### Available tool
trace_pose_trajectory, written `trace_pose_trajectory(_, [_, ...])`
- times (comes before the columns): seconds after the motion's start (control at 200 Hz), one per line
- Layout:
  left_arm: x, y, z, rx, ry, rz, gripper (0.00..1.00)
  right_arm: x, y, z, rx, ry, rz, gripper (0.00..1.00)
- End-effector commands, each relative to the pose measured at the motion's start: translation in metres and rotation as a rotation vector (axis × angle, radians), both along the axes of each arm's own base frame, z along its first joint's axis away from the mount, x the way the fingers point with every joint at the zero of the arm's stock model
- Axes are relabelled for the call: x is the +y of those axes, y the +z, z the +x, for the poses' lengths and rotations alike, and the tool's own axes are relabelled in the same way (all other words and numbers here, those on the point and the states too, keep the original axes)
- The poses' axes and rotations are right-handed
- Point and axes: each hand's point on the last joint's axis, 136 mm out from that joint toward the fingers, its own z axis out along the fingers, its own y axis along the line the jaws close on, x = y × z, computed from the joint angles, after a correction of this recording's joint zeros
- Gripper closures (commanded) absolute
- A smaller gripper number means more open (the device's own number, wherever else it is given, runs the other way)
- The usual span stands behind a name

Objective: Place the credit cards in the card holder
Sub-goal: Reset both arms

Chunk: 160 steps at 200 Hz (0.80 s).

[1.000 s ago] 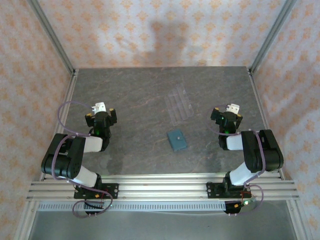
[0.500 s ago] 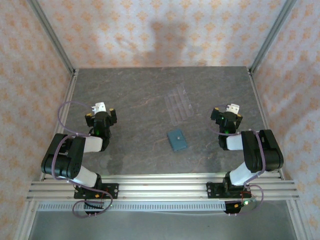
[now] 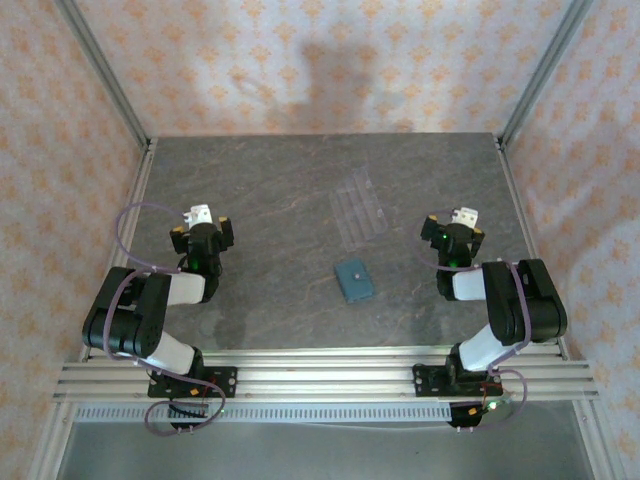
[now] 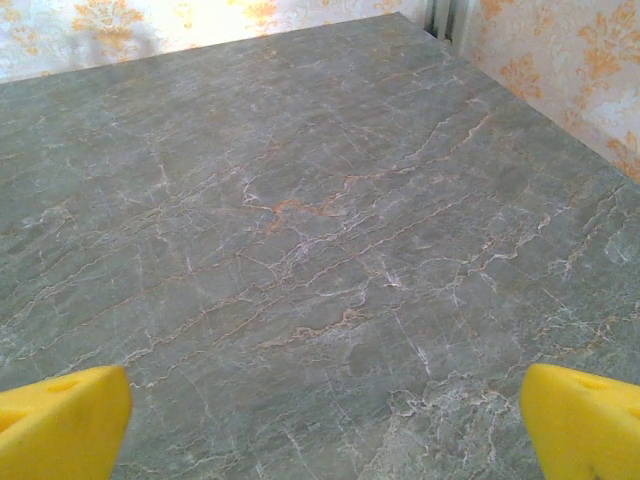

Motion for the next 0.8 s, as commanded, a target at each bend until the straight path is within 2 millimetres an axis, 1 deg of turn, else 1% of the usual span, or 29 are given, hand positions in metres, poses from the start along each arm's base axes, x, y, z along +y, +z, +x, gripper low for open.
trace_pose_trajectory(0.0, [0.0, 0.008, 0.004, -0.021, 0.002, -0.009, 0.01, 0.0, 0.012, 0.003, -0.036, -0.005, -0.015, 0.01])
trace_pose_trajectory(0.29, [0.0, 0.009, 0.004, -0.026, 0.001, -0.009, 0.0, 0.0, 0.013, 0.003, -0.046, -0.01, -0.02, 0.01])
trace_pose_trajectory(0.375, [0.005, 0.015, -0.006, -0.073, 0.033, -0.013, 0.0, 0.0, 0.013, 0.002, -0.044, -0.01, -0.02, 0.01])
trace_pose_trajectory(0.425, [0.006, 0.014, -0.01, -0.088, 0.039, -0.018, 0.0, 0.0, 0.013, 0.002, -0.043, -0.009, -0.019, 0.01])
trace_pose_trajectory(0.465, [0.007, 0.011, -0.009, -0.069, 0.044, -0.014, 0.0, 0.0, 0.013, 0.003, -0.045, -0.01, -0.02, 0.01])
trace_pose_trajectory(0.505, [0.008, 0.007, -0.003, -0.027, 0.055, -0.009, 0.0, 0.0, 0.013, 0.003, -0.045, -0.01, -0.02, 0.01])
trace_pose_trajectory(0.515, [0.009, 0.009, -0.001, -0.023, 0.06, -0.006, 0.0, 0.0, 0.013, 0.003, -0.044, -0.009, -0.019, 0.01])
trace_pose_trajectory(0.54, [0.004, 0.011, 0.001, -0.03, 0.038, -0.004, 0.0, 0.0, 0.013, 0.002, -0.043, -0.01, -0.02, 0.01])
trace_pose_trajectory(0.585, [0.0, 0.007, 0.004, -0.021, -0.001, -0.006, 0.0, 0.0, 0.013, 0.002, -0.044, -0.011, -0.021, 0.01])
trace_pose_trajectory(0.796, [-0.002, 0.008, 0.005, -0.017, -0.013, -0.012, 0.0, 0.0, 0.012, 0.003, -0.042, -0.01, -0.02, 0.01])
